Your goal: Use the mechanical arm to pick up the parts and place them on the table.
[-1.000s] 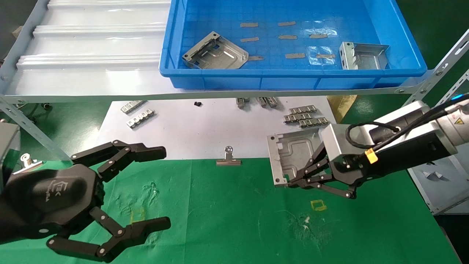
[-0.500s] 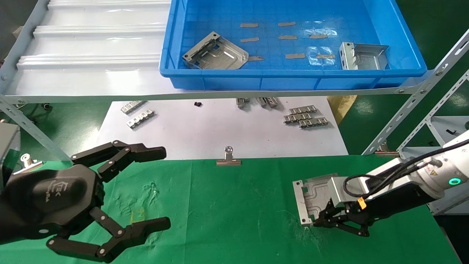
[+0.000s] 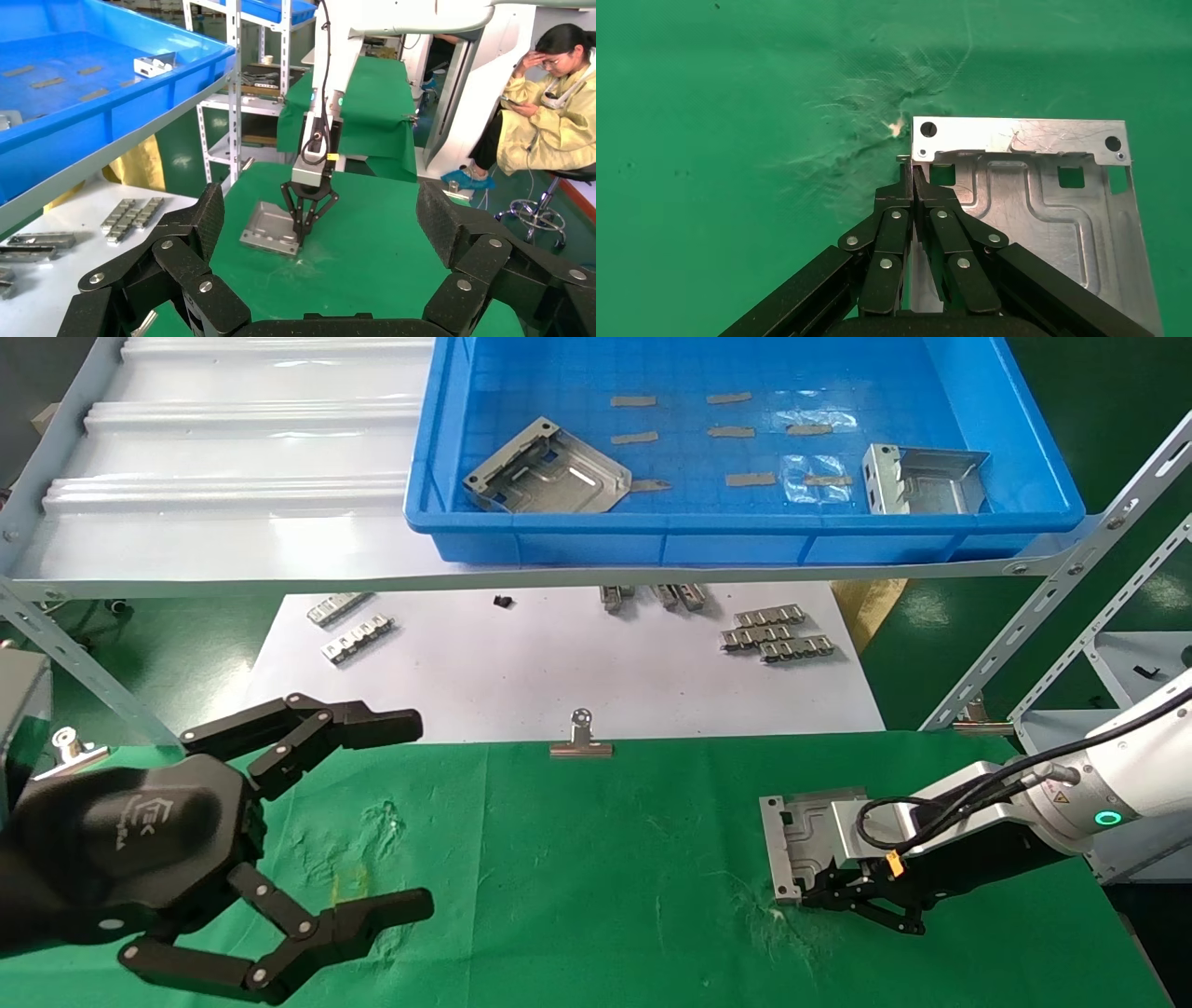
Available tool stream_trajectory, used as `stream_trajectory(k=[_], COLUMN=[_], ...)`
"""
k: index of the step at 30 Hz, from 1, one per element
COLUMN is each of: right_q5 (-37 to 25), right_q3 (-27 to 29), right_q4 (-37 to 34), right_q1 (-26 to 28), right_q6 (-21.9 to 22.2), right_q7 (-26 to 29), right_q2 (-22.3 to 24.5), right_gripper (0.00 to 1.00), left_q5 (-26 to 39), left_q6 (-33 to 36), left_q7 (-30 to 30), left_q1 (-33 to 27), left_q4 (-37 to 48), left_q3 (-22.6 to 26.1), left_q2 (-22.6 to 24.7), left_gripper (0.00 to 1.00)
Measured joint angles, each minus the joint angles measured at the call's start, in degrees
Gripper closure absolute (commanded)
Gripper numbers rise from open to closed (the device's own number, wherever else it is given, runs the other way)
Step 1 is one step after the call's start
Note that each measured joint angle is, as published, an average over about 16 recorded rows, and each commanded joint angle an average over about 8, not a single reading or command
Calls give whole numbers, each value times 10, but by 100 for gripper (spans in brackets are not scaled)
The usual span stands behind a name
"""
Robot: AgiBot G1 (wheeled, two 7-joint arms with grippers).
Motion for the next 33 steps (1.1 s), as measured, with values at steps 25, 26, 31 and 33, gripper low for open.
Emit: stream_trajectory(k=[25, 26, 31, 33], right_q5=[58, 68, 113, 126], right_q3=[39, 46, 74, 82], right_q4=[-87, -88, -88, -87], right_q1=[33, 34, 37, 36], right_q6=[-59, -64, -81, -84], right_q7=[-19, -15, 4, 10], right_q2=[-28, -26, -19, -16], right_gripper=[0, 0, 0, 0], left_q5=[0, 0, 0, 0], left_q6=[0, 0, 0, 0], left_q7=[0, 0, 0, 0], left_q1=[0, 0, 0, 0], left_q4=[0, 0, 0, 0], left_q3=[0, 0, 0, 0], left_q2=[0, 0, 0, 0], left_gripper=[0, 0, 0, 0])
